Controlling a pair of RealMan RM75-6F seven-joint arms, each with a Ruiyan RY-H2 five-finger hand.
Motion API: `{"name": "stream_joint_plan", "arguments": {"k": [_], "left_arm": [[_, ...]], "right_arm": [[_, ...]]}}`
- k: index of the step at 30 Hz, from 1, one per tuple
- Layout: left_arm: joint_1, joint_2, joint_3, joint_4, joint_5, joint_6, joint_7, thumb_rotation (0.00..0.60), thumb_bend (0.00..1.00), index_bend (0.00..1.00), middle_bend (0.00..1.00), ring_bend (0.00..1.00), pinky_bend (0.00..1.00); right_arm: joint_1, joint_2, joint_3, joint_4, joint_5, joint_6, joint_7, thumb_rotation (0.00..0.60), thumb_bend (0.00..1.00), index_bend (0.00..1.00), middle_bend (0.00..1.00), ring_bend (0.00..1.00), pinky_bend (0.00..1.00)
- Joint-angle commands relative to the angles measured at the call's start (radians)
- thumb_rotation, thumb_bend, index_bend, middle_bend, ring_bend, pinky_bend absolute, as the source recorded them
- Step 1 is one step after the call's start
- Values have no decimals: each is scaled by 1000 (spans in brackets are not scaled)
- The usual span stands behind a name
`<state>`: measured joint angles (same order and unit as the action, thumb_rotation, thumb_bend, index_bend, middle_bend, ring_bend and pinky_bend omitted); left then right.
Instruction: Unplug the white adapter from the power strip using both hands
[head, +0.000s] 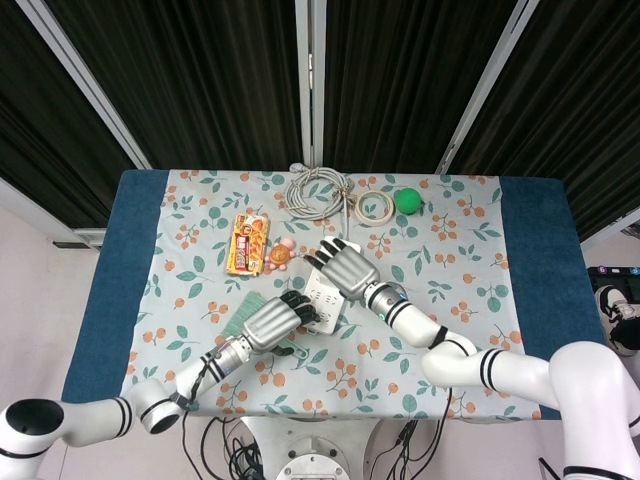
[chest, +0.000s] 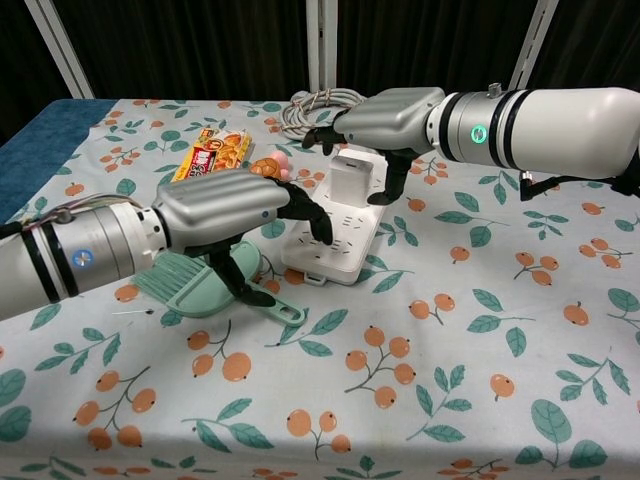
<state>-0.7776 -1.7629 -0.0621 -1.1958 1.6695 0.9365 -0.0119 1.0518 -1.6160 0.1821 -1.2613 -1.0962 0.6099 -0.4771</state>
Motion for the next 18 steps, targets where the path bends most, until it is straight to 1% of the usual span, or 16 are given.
{"name": "stream_joint_plan", "arguments": {"k": [1,8,14,18], "left_arm": [[-4,-13,9,19,-12,-4,-12,600,148,271,260,157,184],[-8,-27,20,41,-26,11,-31,600,148,271,260,157,184],[-15,-31,27,49,-33,14,-39,600,148,272,260,157,184],[-19,-32,31,52,-37,19,-42,600,148,272,260,157,184]], "right_arm": [[8,-15,-9,28,-26,-4,33,600,247,79,169,24,146],[20,-32,-27,89,-134,1,132,600,288,243,269,101,198],[28,-42,-40,127,-191,7,191,600,306,295,298,129,215],[33,-49,-48,155,-212,7,208,600,320,343,333,167,229]]}}
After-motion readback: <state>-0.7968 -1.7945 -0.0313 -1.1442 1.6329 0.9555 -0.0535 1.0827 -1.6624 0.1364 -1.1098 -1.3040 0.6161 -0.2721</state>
